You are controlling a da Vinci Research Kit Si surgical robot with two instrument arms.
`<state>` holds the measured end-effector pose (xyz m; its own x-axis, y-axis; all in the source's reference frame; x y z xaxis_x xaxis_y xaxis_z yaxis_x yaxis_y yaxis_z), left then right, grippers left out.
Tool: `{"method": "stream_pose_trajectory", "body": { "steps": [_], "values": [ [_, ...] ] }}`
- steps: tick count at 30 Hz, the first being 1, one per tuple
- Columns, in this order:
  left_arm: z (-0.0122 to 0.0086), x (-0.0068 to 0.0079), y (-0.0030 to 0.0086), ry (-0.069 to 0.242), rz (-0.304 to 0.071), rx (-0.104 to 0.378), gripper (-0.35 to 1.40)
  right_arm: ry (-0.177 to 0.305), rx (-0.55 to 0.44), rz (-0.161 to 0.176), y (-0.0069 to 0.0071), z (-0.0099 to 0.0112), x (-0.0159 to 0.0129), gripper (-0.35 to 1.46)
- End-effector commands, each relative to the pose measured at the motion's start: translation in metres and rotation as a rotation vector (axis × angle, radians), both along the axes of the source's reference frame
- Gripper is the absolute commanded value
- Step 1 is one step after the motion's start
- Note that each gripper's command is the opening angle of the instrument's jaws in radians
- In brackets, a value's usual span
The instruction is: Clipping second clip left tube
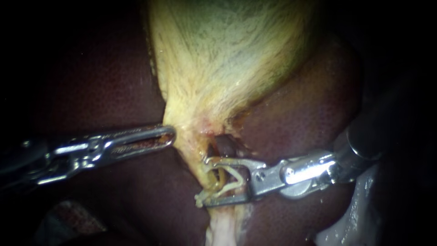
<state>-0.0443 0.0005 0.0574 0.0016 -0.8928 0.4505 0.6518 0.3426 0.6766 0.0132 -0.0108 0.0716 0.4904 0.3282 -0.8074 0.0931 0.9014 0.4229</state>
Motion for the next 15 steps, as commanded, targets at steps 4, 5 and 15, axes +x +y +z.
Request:
{"method": "stream_pose_trajectory", "body": {
  "steps": [4, 5, 15],
  "values": [
    [-0.0005, -0.0001, 0.0, -0.002, -0.003, -0.001, -0.35, -0.038, -0.01, -0.01, 0.0, 0.0006, -0.0003, 0.56],
    [-0.0005, -0.0001, 0.0, -0.002, -0.004, -0.001, -0.35, -0.04, -0.01, -0.011, 0.0, 0.0006, -0.0003, 0.56],
    [-0.0009, -0.0007, 0.0001, -0.002, -0.008, -0.001, -0.35, -0.044, -0.021, -0.007, -0.0016, 0.001, 0.0026, 0.56]
  ]
}}
